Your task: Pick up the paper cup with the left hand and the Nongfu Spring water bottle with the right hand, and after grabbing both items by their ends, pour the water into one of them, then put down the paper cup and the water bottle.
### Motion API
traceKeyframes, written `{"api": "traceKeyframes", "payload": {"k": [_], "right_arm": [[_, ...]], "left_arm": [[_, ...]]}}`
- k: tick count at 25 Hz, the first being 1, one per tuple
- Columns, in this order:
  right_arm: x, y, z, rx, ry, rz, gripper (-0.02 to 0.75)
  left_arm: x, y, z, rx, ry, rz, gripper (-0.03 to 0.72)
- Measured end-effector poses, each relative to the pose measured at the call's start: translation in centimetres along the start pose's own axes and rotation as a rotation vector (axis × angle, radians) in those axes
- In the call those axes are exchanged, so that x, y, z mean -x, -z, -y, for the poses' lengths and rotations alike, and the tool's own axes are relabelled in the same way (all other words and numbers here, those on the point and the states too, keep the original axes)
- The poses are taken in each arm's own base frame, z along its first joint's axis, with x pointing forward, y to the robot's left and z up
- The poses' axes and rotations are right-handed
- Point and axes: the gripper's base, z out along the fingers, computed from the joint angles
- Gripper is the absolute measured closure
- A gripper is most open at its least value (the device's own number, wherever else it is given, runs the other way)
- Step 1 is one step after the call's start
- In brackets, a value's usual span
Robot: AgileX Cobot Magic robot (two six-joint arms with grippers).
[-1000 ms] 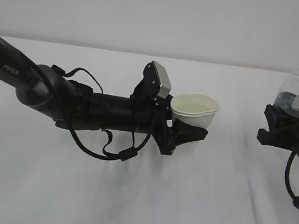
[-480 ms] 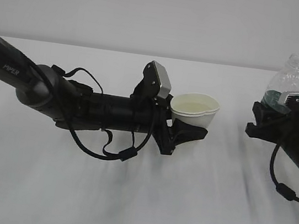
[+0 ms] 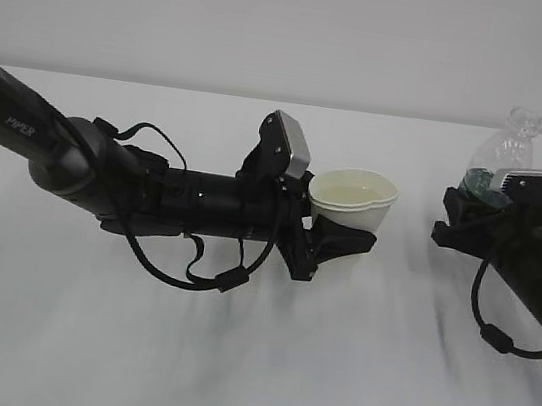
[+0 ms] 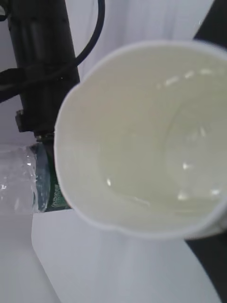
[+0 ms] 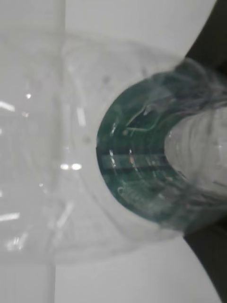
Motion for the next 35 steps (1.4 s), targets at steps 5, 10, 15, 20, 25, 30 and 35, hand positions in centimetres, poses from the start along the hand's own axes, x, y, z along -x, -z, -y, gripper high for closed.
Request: {"api": "traceKeyframes", "payload": {"k": [5, 10, 15, 20, 25, 30, 35], "right_arm": [[-0.8, -0.5, 0.0, 0.003, -0.001, -0.016, 0.363], [-1.0, -0.8, 0.0, 0.003, -0.001, -0.015, 0.363], [-1.0, -0.8, 0.0, 0.003, 0.000, -0.014, 0.363], [-1.0, -0.8, 0.0, 0.003, -0.012, -0.014, 0.363], [-1.3, -0.8, 0.0, 0.004, -0.029, -0.022, 0.363], [-1.6, -0.9, 0.0, 0.006, -0.029, -0.027, 0.361], [-1.6, -0.9, -0.1, 0.014, -0.025, -0.027, 0.271]], "left_arm": [[0.0, 0.0, 0.0, -0.002, 0.000, 0.004, 0.282], [0.1, 0.0, 0.0, -0.003, 0.000, 0.006, 0.283], [0.1, 0.0, 0.0, -0.003, 0.000, 0.006, 0.286], [0.1, 0.0, 0.0, -0.003, 0.000, 0.006, 0.287], [0.1, 0.0, 0.0, -0.003, 0.000, 0.006, 0.288], [0.0, 0.0, 0.1, -0.009, -0.005, 0.002, 0.288], [0.0, 0.0, 0.1, -0.011, -0.006, 0.001, 0.288]]}}
